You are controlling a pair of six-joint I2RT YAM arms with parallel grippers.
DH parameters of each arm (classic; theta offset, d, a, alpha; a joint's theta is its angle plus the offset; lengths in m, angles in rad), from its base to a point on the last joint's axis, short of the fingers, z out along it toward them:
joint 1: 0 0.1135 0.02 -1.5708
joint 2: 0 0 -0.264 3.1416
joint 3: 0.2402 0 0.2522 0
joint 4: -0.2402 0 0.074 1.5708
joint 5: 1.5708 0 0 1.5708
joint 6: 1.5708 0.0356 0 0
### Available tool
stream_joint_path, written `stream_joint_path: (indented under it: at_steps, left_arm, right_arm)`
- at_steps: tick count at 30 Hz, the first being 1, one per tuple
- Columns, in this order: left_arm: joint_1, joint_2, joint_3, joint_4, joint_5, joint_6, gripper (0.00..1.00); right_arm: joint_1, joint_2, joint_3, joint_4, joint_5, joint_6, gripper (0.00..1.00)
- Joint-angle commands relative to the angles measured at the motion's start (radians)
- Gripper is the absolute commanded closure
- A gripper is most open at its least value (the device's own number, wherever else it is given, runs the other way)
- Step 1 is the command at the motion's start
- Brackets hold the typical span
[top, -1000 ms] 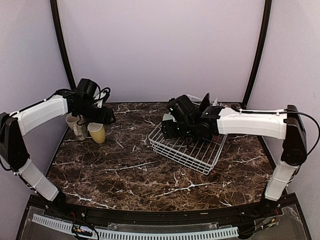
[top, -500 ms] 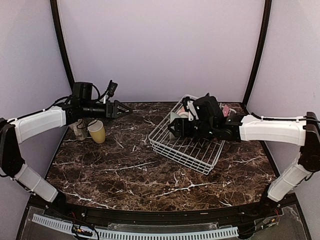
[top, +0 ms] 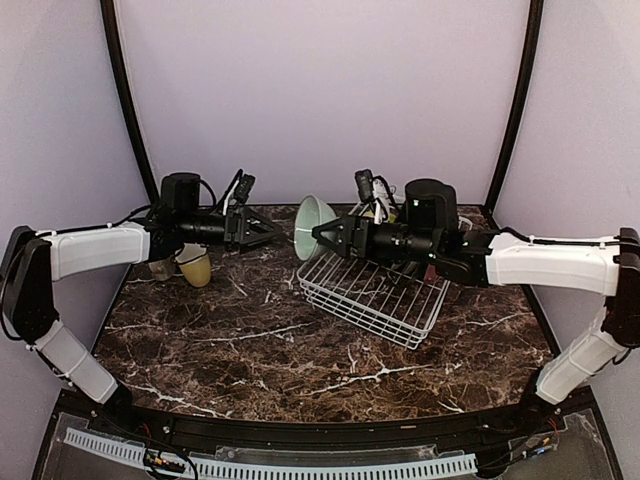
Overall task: Unload the mixed dishes from the dish rack
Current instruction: Pass from the right arm to the left
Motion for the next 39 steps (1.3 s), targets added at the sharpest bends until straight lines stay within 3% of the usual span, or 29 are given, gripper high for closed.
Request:
stream_joint_path:
  at_steps: [1,9,15,22,23,25,28,33,34,36,39]
  left_arm:
    - [-0.005,0.041,0.011,-0.025,0.014,-0.009,0.22]
    - [-0.011,0.08,-0.005,0.091,0.087,-0.105,0.37]
    - [-0.011,0.085,-0.002,0.092,0.081,-0.109,0.63]
    - [-0.011,0.066,0.027,-0.029,0.046,-0.015,0.86]
    - [-0.011,0.064,0.035,-0.052,0.037,0.003,0.92]
    - [-0.011,0.057,0.044,-0.08,0.028,0.026,0.98]
    - [-0.01,0.035,0.057,-0.141,-0.011,0.08,0.99]
    - [0.01,0.002,0.086,-0.298,-0.171,0.175,0.99]
    - [0.015,-0.002,0.091,-0.318,-0.198,0.184,0.99]
    - [0.034,-0.008,0.099,-0.377,-0.312,0.208,0.99]
    - [0.068,-0.001,0.117,-0.445,-0.36,0.234,0.99]
  right_arm:
    - [0.001,0.032,0.033,0.251,-0.127,0.066,1.0]
    - [0.005,0.121,0.056,0.396,-0.263,0.142,1.0]
    - [0.007,0.138,0.054,0.419,-0.279,0.154,1.0]
    - [0.007,0.147,0.042,0.429,-0.284,0.165,1.0]
    - [0.007,0.148,0.042,0.429,-0.282,0.165,0.99]
    - [0.007,0.149,0.045,0.403,-0.266,0.16,0.89]
    - [0.005,0.14,0.066,0.265,-0.196,0.135,0.67]
    - [-0.012,0.106,0.068,0.078,-0.042,0.108,0.06]
    - [-0.018,0.103,0.071,0.048,-0.033,0.11,0.02]
    - [-0.032,0.093,0.066,0.01,-0.018,0.111,0.01]
    - [-0.047,0.07,0.036,0.002,0.0,0.108,0.01]
